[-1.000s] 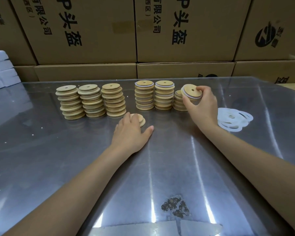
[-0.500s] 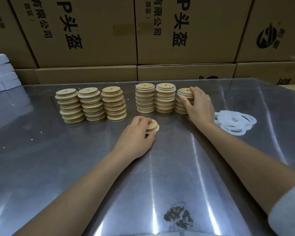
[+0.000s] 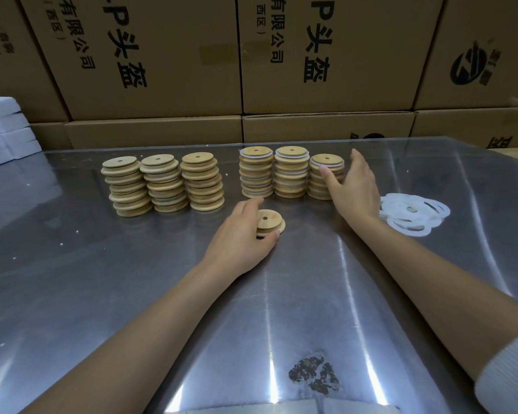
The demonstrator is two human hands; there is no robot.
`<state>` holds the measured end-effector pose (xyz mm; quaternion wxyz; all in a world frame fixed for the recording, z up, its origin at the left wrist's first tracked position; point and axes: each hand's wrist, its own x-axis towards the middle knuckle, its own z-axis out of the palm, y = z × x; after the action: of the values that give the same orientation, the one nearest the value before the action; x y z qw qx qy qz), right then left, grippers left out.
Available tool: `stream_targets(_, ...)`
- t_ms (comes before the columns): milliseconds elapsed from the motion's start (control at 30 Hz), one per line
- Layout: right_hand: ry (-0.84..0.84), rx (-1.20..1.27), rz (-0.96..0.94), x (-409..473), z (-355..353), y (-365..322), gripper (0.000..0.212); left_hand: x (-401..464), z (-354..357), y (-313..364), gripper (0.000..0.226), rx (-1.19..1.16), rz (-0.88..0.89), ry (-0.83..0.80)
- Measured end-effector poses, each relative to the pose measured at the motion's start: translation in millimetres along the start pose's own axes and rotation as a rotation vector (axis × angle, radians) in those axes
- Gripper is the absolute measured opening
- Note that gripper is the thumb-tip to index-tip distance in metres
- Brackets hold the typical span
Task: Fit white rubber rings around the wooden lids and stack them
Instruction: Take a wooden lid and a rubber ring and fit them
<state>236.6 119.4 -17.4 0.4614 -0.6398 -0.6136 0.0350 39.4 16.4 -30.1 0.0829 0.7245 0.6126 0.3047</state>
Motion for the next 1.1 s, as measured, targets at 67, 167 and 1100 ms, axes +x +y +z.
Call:
stream_targets(67,0.046,-0.005,-0.014,-6.8,-5.5,-1.7,0.070,0.3,0.3,-0.2,0.068,-0.004,-0.010,-0.002)
stream_targets(167,0.059,-0.045,0.011,-18.7,-16.4,-2.3,0.056,-0.2,-0.5,-0.4,0.075,-0.028,-0.013,-0.002)
stream_targets(1100,0.025,-0.047,0.015,-47.9,-60.7,13.1,0.025,-0.9,1.7,-0.4,0.077,-0.151,0.069,-0.042)
